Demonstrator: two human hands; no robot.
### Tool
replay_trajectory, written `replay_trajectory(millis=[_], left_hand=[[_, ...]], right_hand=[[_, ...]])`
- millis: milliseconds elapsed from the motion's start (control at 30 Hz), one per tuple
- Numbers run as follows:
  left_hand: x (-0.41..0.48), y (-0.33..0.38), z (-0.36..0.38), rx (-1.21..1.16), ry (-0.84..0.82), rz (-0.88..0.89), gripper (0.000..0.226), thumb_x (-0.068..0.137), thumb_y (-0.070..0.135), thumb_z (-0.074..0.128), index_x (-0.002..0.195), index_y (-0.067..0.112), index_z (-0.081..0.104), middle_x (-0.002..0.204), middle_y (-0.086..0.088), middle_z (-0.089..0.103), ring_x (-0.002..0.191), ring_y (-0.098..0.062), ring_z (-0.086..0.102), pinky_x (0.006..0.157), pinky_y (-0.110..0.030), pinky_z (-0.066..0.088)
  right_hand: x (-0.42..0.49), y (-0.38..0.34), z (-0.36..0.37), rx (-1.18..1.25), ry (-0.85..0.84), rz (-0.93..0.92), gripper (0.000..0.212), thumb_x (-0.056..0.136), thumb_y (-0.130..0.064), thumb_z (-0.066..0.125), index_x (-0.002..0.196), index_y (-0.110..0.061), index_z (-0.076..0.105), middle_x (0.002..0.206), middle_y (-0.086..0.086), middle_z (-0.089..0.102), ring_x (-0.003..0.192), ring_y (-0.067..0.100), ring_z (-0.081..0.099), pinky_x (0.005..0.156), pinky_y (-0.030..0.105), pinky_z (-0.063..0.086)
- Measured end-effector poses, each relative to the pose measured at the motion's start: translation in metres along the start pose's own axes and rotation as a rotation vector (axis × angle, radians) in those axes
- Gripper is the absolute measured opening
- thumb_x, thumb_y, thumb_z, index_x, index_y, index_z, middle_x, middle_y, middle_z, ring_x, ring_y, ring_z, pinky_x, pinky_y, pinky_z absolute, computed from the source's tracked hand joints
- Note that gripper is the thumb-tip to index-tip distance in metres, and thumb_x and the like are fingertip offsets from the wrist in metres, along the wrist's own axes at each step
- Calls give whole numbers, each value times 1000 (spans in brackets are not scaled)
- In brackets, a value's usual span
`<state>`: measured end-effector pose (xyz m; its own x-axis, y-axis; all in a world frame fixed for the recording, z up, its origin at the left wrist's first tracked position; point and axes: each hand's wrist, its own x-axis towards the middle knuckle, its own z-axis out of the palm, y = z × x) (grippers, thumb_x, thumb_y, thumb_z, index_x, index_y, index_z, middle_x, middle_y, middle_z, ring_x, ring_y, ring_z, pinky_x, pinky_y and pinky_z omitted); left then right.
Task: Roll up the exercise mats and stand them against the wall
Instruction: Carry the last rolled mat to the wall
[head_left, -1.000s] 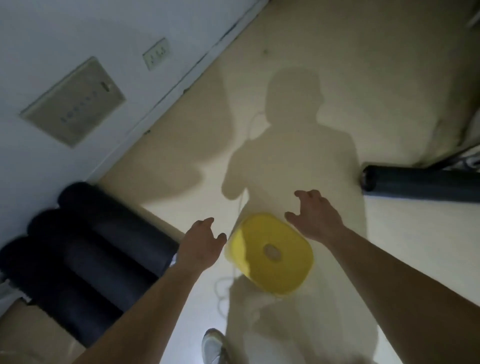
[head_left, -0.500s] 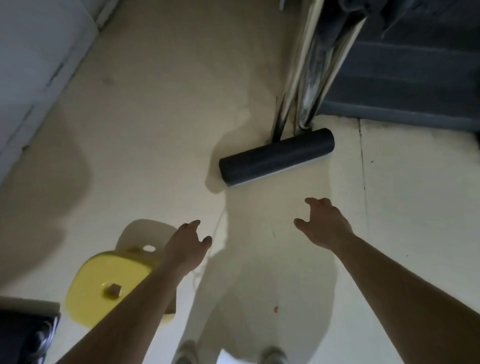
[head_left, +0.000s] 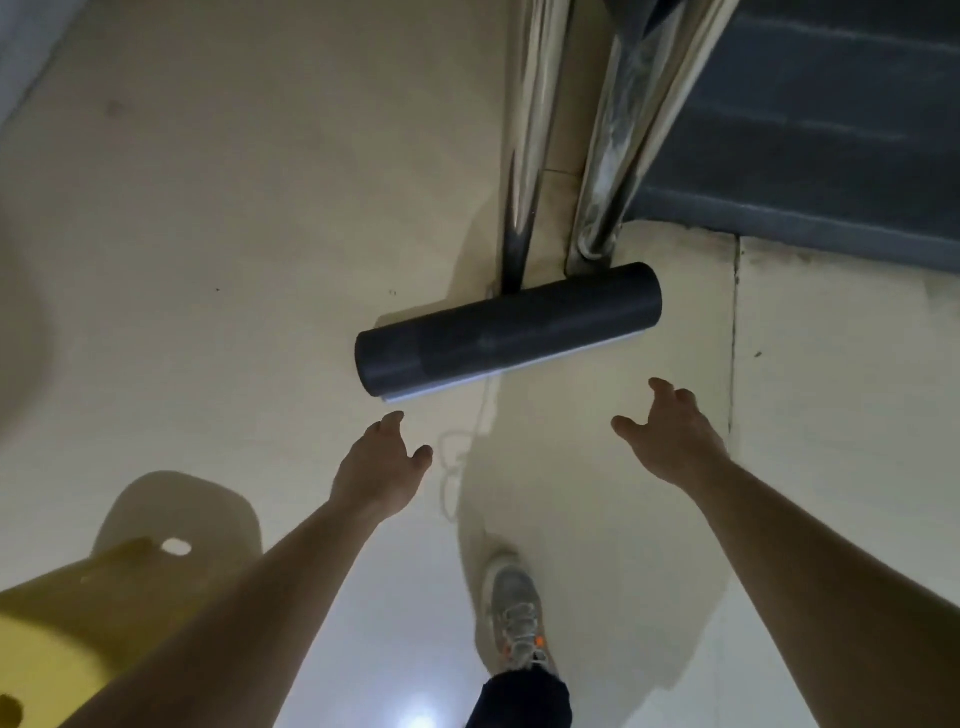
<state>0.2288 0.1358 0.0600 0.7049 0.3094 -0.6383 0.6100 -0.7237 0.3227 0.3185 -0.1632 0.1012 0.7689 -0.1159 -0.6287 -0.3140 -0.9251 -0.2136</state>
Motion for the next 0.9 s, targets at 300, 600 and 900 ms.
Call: replay_trajectory(millis=[300,600,900], left_hand=[[184,-7,57,-262,321,-376,103,89,60,65,159,9,10,158,-23,28,140,-50,35,112,-57,34],[307,-28,102,-638,638,-562,98,80,66,71,148,7,33,145,-18,45,130,-43,49,107,-52,43],[284,-27,111,-673,661,-586,96,69,58,86,139,7,43,135,-11,57,123,-35,57,93,-41,47]], right_hand=[[248,25,45,149,43,3,88,98,-46,63,163,-11,14,161,22,23,140,51,39,112,55,37],[406,45,75,463,367,71,95,99,-55,56,163,-5,7,163,23,25,144,48,34,119,52,30],[410,38,78,420,398,19,125,78,-69,75,162,-6,8,158,23,29,144,46,31,120,56,29]])
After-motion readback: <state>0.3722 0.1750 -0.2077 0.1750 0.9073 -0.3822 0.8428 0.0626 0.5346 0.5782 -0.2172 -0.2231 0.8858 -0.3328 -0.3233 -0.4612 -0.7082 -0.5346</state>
